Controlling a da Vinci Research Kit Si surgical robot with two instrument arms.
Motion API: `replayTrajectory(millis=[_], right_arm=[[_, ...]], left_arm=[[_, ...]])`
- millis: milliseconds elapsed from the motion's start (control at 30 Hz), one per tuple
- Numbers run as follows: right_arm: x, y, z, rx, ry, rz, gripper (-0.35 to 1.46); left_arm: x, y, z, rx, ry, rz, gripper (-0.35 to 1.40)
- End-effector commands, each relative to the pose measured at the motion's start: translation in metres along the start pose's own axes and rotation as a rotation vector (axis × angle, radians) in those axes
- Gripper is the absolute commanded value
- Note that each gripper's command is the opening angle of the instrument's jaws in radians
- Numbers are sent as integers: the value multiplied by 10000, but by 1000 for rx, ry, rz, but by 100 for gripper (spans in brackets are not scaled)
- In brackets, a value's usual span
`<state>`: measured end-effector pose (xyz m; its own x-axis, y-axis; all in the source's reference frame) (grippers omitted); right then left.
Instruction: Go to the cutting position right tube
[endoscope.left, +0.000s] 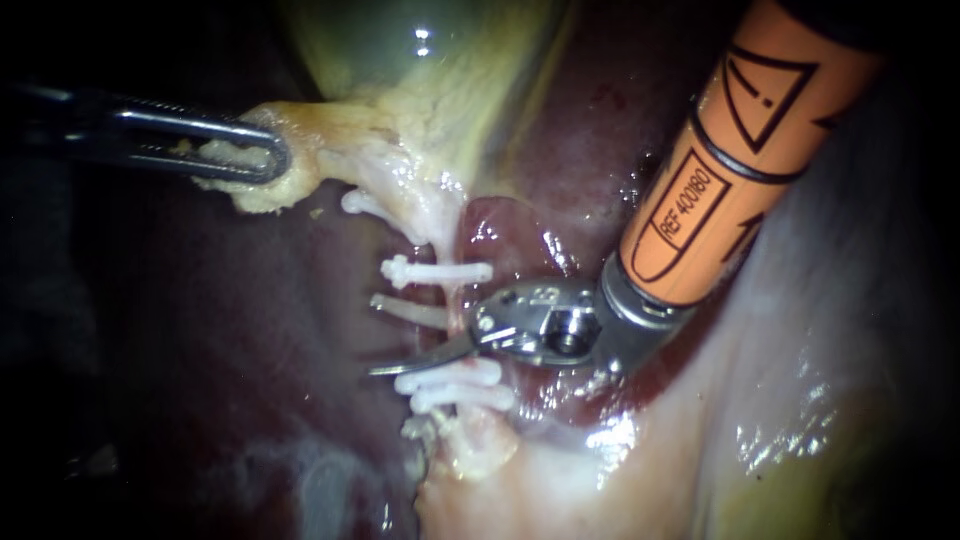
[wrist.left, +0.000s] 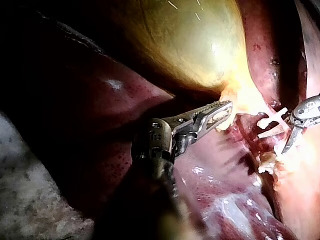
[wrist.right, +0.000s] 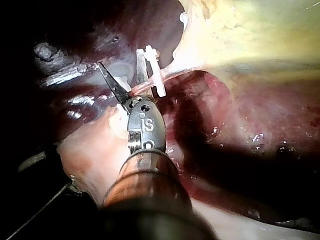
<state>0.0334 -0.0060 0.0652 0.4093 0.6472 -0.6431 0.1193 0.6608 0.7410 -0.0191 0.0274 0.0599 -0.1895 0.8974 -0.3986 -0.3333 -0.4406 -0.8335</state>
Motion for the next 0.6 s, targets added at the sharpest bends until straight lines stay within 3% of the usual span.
replayTrajectory(millis=[33, 600], right_arm=[[0, 0, 0, 0, 0, 0, 138], [0, 2, 0, 1, 0, 0, 136]], left_arm=[[0, 0, 0, -1, 0, 0, -35], [0, 0, 0, -1, 0, 0, -35]])
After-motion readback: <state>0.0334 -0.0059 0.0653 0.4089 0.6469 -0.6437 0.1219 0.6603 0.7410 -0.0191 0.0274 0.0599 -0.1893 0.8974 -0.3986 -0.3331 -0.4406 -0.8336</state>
